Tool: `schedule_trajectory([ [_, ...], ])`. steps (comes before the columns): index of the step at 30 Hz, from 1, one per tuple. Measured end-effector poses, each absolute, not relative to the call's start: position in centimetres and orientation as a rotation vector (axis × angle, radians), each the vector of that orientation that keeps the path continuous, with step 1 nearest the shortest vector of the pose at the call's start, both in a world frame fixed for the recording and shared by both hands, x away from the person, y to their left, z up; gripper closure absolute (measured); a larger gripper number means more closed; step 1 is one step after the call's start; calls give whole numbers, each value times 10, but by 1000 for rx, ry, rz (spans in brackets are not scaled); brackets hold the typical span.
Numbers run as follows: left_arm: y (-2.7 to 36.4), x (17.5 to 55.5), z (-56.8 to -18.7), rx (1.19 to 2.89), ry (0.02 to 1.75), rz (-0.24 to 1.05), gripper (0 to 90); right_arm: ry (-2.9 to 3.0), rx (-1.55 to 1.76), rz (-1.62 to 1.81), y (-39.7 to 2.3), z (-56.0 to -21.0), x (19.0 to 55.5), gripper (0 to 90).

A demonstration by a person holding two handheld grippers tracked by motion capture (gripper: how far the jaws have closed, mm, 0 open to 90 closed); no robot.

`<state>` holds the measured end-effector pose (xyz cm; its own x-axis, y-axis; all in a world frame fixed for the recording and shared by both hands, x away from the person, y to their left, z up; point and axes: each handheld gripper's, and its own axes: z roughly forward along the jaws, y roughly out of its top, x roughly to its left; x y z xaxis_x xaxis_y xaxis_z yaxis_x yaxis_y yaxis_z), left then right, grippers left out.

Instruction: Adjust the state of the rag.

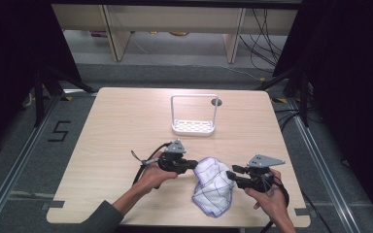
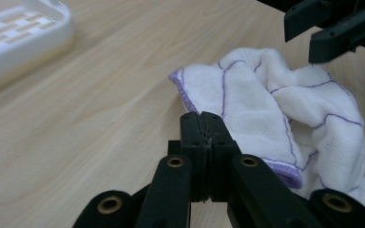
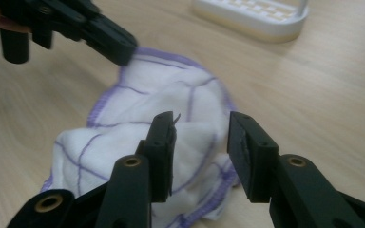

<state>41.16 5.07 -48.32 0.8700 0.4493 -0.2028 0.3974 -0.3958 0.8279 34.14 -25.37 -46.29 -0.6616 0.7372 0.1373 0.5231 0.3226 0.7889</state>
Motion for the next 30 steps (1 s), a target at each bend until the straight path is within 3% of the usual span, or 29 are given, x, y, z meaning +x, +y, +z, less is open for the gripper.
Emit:
schedule_trajectory([
  [7,90,417,-468,2006,636,123,882,2294,1180,1130,-266,-465,357,613],
  [20,101,425,-484,2082,652,159,880,2430,1133,1070,-228,-485,412,624],
  [30,101,432,-497,2096,679,171,879,2534,1063,1058,-208,-497,424,632],
])
